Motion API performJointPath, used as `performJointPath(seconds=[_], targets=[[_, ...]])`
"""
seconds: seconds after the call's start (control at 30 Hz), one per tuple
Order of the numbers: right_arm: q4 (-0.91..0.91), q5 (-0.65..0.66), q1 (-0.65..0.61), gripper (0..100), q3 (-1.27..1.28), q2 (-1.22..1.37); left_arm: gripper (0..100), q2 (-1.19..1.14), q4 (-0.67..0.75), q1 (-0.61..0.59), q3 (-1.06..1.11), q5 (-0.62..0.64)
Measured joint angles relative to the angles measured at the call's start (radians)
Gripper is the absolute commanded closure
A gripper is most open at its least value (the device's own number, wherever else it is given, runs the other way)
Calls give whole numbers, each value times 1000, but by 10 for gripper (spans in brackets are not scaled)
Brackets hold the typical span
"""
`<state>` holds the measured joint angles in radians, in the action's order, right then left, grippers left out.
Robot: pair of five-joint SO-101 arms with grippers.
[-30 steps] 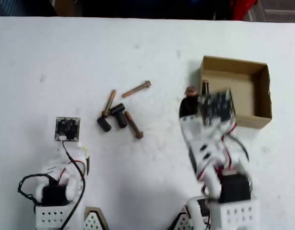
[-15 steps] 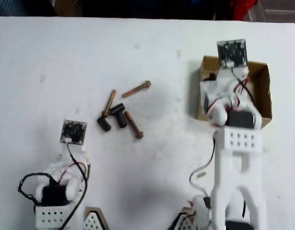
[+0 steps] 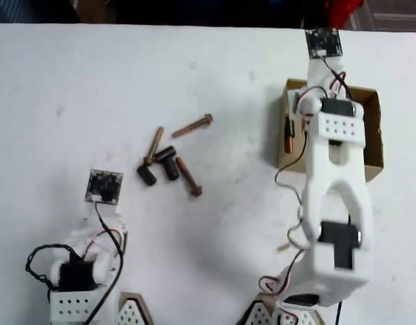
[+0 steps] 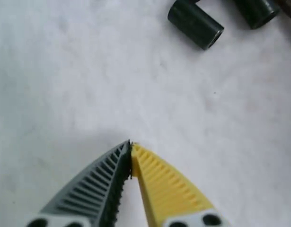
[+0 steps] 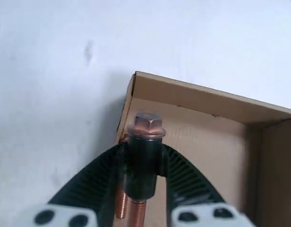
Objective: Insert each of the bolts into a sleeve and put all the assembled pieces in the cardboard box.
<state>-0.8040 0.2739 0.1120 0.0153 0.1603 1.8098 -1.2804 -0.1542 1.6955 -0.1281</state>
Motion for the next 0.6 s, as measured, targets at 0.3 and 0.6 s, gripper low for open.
performJointPath(seconds=[0.3, 0.6], targets=[[0, 0, 31, 981, -253, 351, 976, 0, 0, 0, 0, -8], [-21, 0, 31, 962, -405, 535, 976, 0, 0, 0, 0, -8]])
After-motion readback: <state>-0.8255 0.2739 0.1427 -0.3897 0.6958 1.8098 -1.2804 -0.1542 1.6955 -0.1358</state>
